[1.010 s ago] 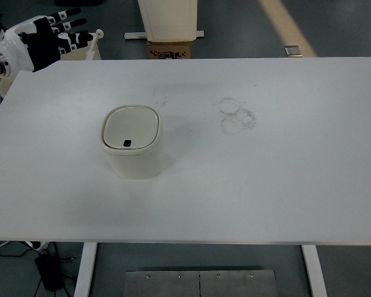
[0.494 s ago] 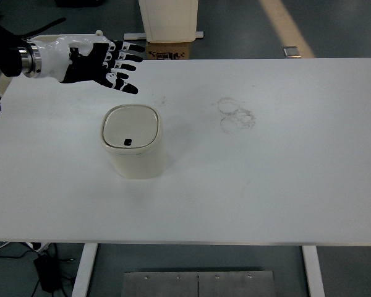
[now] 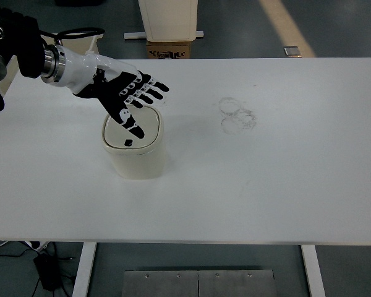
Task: Open trash can
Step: 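Press down on the trash can lid button with the left hand fingers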
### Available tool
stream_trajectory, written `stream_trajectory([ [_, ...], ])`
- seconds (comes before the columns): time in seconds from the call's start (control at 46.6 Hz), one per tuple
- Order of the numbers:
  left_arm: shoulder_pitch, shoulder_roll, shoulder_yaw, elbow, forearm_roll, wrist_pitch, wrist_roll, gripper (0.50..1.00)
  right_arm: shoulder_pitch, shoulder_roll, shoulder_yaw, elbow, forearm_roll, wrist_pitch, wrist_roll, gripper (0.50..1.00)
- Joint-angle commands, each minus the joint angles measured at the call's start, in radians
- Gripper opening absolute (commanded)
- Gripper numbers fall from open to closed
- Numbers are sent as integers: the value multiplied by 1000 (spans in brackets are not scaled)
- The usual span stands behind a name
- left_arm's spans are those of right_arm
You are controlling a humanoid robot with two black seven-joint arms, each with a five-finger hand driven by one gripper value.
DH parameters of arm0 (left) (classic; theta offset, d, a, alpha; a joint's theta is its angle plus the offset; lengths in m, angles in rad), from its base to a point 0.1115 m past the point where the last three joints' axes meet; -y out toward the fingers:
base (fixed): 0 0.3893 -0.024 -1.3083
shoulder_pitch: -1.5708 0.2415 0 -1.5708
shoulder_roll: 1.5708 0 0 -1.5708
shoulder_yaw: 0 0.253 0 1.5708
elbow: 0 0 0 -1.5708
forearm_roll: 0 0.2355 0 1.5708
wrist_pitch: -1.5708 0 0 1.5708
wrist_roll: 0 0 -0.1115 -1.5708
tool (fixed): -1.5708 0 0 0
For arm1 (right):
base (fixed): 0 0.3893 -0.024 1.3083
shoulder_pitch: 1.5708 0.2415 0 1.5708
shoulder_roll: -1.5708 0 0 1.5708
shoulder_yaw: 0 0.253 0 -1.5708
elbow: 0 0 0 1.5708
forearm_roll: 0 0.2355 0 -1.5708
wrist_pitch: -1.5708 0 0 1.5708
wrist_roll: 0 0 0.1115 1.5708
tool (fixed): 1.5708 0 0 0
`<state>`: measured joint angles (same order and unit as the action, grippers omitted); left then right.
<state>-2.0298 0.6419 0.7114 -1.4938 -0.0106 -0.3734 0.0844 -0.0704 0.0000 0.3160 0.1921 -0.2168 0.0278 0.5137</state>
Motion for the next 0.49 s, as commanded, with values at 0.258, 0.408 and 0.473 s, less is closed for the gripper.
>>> stream_trajectory([
  [0.258, -82, -7, 106, -34, 21, -33, 0, 1000, 6, 0, 0, 0, 0, 0, 0, 991],
  [0.408, -81, -10, 132, -36, 41, -39, 0, 1000, 12, 0, 0, 0, 0, 0, 0, 991],
  [0.473, -70, -11, 140, -34, 52, -39, 0, 1000, 17, 0, 0, 0, 0, 0, 0, 991],
])
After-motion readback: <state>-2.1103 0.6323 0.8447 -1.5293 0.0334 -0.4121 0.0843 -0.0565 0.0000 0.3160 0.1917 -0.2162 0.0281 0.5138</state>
